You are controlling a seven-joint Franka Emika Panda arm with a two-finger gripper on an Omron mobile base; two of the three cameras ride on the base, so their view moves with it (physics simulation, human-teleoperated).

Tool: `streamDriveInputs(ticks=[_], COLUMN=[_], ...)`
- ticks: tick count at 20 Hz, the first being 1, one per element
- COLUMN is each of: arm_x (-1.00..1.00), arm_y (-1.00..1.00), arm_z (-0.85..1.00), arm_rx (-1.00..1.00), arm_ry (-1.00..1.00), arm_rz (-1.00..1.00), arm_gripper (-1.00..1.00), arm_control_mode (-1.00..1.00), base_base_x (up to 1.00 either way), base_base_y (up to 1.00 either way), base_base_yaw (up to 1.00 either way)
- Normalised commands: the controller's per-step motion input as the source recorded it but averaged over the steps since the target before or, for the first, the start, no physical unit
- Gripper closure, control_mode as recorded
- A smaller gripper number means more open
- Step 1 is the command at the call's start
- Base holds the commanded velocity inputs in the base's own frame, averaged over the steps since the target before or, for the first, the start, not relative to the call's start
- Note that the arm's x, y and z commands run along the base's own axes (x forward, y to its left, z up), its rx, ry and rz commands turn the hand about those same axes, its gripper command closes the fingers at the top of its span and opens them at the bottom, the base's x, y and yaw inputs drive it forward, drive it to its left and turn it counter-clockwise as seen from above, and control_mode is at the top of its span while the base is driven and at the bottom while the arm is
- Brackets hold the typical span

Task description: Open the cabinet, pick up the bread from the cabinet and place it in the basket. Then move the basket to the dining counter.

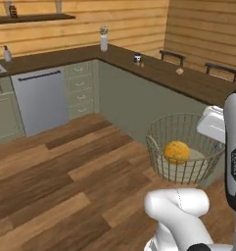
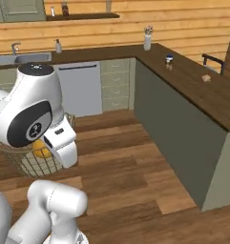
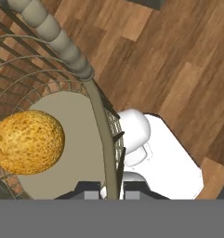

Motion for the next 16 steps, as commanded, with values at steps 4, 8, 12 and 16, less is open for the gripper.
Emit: streamDriveInputs(ticks=[4,8,12,16], arm_x=[0.0,0.0,0.0,0.0], arm_y=[0.0,0.0,0.0,0.0], arm_z=[0.0,0.0,0.0,0.0], arm_rx=[0.0,0.0,0.0,0.0], arm_ry=[0.0,0.0,0.0,0.0], arm_rz=[0.0,0.0,0.0,0.0], arm_gripper=[1.0,1.0,1.0,1.0], arm_control_mode=[1.0,1.0,1.0,1.0], base_base_x=[0.68,0.81,0.75,0.72], base_base_y=[-0.48,-0.15,0.0,0.21], base_base_yaw=[-0.65,-0.65,-0.71,-0.73])
